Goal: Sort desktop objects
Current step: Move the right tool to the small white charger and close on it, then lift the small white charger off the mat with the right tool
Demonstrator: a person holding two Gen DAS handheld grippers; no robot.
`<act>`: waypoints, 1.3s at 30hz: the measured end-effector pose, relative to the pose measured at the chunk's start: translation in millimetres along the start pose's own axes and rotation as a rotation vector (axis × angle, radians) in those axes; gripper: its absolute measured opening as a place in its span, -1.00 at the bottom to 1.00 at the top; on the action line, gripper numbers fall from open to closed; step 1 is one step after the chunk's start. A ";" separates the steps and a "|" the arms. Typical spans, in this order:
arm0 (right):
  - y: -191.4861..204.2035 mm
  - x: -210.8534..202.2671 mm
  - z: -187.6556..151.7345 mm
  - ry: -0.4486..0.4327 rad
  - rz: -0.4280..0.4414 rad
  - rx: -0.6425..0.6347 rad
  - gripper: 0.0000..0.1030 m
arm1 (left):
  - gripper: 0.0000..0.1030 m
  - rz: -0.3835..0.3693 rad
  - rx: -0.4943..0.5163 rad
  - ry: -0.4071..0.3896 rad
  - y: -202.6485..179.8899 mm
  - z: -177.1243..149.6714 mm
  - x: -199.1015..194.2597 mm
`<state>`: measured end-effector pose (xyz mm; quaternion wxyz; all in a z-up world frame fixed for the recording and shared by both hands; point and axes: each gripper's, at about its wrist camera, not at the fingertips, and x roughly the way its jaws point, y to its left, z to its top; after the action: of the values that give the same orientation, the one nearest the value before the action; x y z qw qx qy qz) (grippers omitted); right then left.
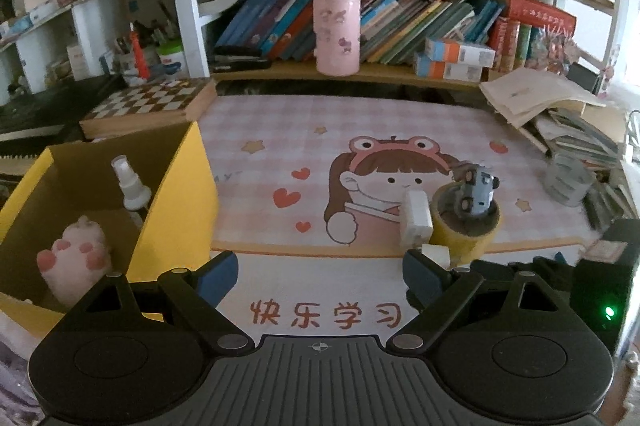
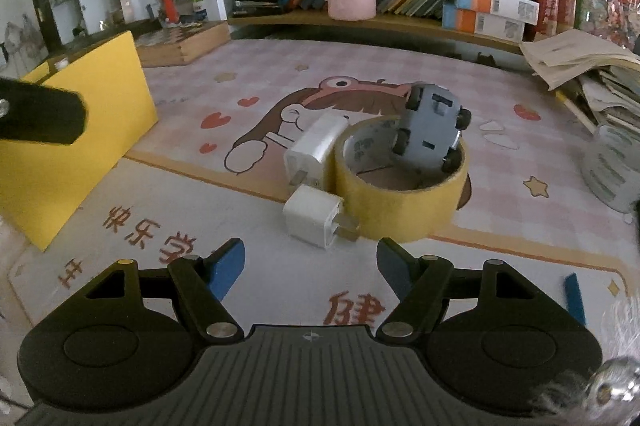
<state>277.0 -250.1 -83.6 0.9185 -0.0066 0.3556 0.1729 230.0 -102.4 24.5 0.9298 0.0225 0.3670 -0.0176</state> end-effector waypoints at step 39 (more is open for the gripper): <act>-30.8 -32.8 -7.4 0.009 -0.036 -0.037 -0.20 | 0.78 -0.043 -0.051 -0.041 -6.5 -11.2 3.9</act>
<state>259.5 -290.4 -71.1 0.9196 -0.0310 0.3561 0.1627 224.8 -108.3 13.4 0.9368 -0.0094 0.3487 -0.0285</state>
